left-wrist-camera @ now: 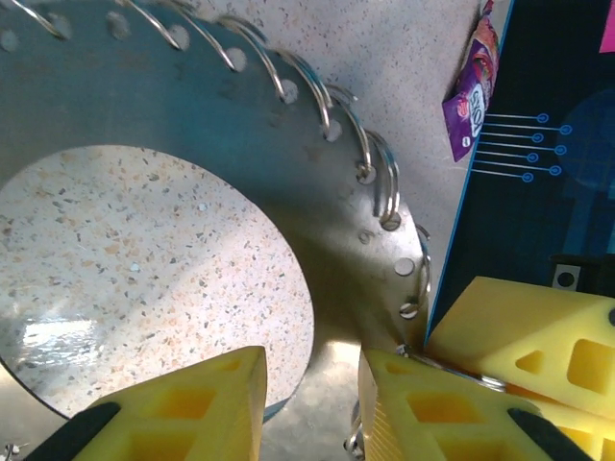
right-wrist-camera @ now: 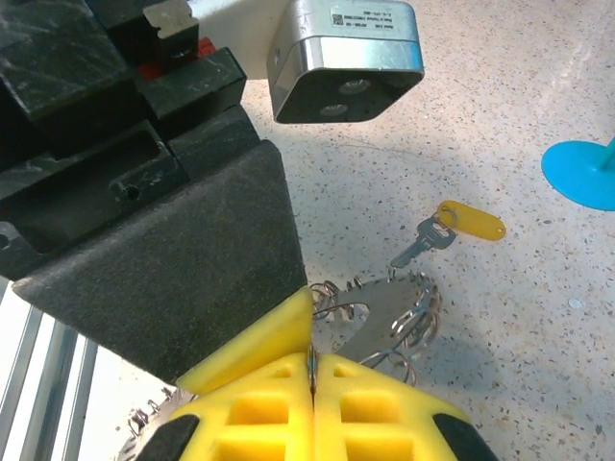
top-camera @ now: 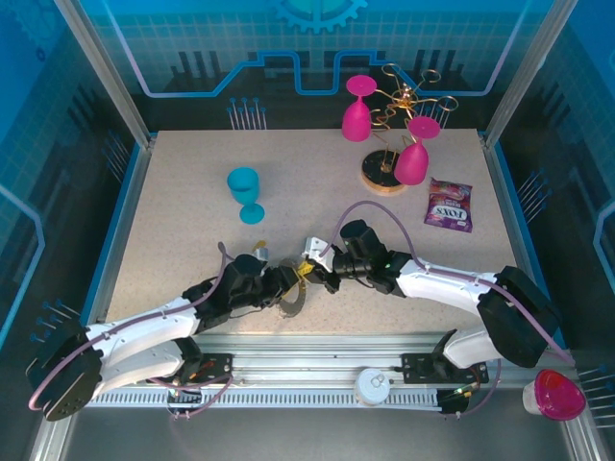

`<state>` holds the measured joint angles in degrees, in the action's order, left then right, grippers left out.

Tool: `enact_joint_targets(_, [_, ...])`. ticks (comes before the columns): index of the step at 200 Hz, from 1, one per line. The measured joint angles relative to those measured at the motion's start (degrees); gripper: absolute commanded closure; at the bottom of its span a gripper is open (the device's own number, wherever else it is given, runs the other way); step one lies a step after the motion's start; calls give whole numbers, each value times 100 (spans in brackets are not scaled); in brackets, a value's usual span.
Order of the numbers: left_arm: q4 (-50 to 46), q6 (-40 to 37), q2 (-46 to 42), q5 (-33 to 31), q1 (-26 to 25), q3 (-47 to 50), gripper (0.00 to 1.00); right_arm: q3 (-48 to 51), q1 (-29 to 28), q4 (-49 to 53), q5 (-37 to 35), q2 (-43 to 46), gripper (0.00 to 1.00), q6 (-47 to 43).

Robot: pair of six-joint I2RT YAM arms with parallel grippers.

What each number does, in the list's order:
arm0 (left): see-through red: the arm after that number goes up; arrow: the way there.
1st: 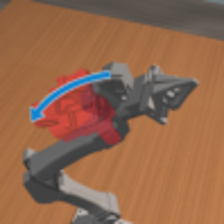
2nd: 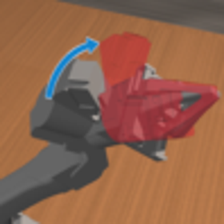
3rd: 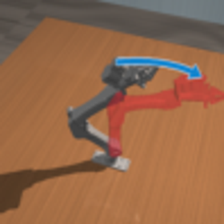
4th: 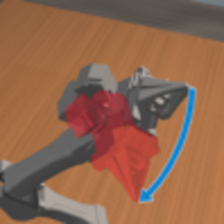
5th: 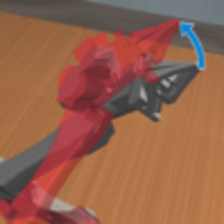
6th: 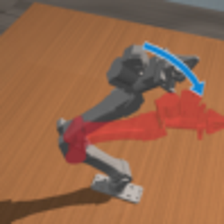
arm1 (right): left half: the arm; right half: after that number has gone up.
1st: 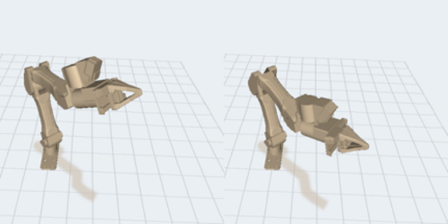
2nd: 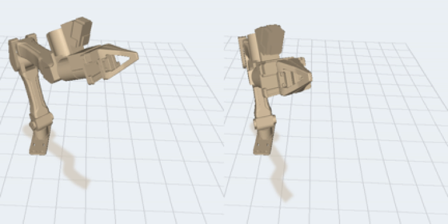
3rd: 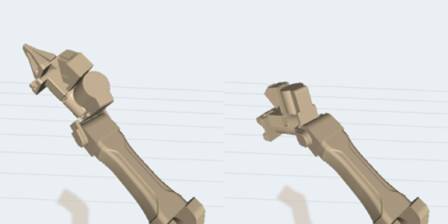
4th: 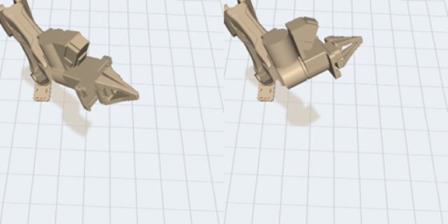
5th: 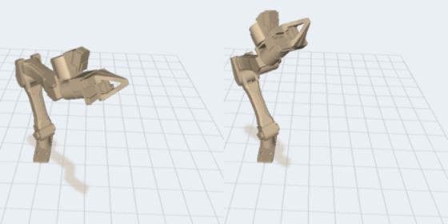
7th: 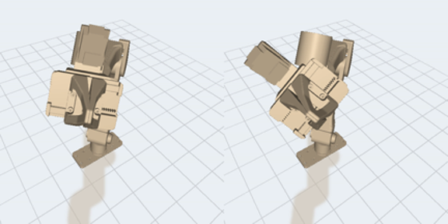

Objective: Put the keys on the keyring

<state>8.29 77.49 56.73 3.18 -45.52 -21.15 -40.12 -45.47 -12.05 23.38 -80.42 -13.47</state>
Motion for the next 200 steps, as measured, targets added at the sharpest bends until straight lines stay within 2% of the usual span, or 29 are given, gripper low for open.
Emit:
enact_joint_targets(72, [52, 103, -321, 24, -4, 74, 72, -81, -39, 0, -103, -61, 100, 197])
enact_joint_targets(106, [-741, -302, -846, -236, -9, -35, 67, -81, -22, 48, -256, -61, 100, 234])
enact_joint_targets(134, [-1663, -1169, -1064, -446, -9, -459, 62, -310, -20, 481, -439, -101, 100, 376])
enact_joint_targets(159, [-2221, -2374, -1069, -557, -109, -787, 52, -669, -22, 778, -538, -151, 100, 632])
enact_joint_targets(200, [-2238, -4133, -1075, -699, -857, -697, 39, -929, -39, 1119, -647, -151, 100, 1115])
